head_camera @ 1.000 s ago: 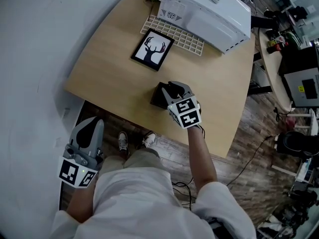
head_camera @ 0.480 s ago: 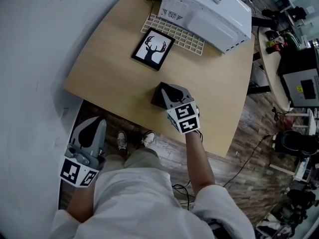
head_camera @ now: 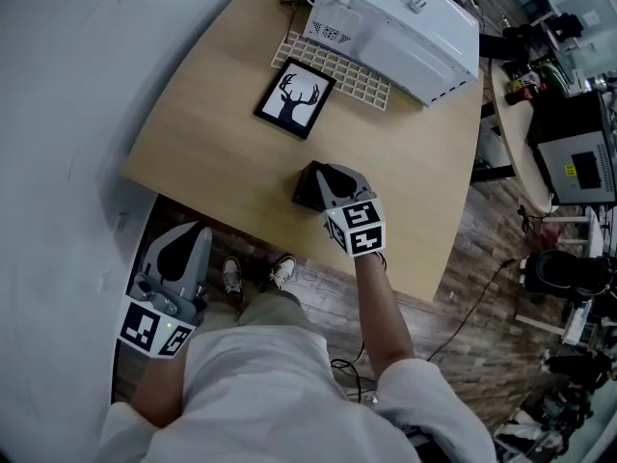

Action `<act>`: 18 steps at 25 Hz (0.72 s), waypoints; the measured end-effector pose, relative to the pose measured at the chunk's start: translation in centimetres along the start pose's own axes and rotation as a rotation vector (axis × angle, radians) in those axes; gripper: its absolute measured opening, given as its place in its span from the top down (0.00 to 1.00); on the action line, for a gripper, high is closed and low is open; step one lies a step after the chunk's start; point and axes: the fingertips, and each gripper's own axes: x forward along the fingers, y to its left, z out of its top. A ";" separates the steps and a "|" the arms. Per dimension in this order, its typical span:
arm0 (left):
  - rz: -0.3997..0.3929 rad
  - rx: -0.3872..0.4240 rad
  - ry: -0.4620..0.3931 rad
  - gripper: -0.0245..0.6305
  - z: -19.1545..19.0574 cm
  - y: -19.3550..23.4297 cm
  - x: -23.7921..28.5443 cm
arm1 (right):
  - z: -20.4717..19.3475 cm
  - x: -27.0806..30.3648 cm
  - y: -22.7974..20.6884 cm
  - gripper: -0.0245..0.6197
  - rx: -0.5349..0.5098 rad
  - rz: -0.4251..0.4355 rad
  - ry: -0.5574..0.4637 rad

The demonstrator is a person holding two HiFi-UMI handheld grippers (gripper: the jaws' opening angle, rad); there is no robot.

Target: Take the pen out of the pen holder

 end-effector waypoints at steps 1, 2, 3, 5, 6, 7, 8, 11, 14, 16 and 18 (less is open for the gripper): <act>-0.004 -0.002 -0.004 0.94 0.1 0.1 0.0 | 0.1 -0.1 -0.3 0.89 0.032 -0.008 -0.011; -0.007 -0.003 -0.008 0.94 0.1 0.2 0.1 | 0.3 -0.2 -0.6 0.89 0.062 -0.016 -0.022; -0.010 -0.004 -0.012 0.94 0.3 0.4 0.1 | 0.4 -0.3 -0.8 0.89 0.086 -0.026 -0.032; -0.017 -0.004 -0.019 0.94 0.6 0.5 0.0 | 0.7 -0.9 -1.2 0.89 0.119 -0.044 -0.044; -0.022 -0.001 -0.022 0.94 0.9 0.5 -0.1 | 0.9 -1.3 -1.3 0.89 0.130 -0.052 -0.049; -0.028 0.002 -0.026 0.94 1.2 0.4 -0.1 | 1.1 -1.7 -1.3 0.89 0.135 -0.061 -0.056; -0.035 0.006 -0.030 0.94 1.5 0.4 -0.2 | 1.5 -2.1 -1.3 0.89 0.137 -0.070 -0.063; -0.055 0.014 -0.046 0.94 2.5 0.4 -0.1 | 2.6 -3.4 -1.3 0.89 0.141 -0.095 -0.086; -0.079 0.019 -0.061 0.94 3.3 0.2 0.3 | 3.5 -4.6 -1.2 0.90 0.151 -0.116 -0.109; -0.097 0.023 -0.069 0.94 3.6 -0.1 0.6 | 3.9 -5.4 -1.2 0.90 0.161 -0.131 -0.123; -0.121 0.030 -0.082 0.94 4.0 -0.4 1.0 | 4.3 -6.3 -1.3 0.90 0.169 -0.149 -0.141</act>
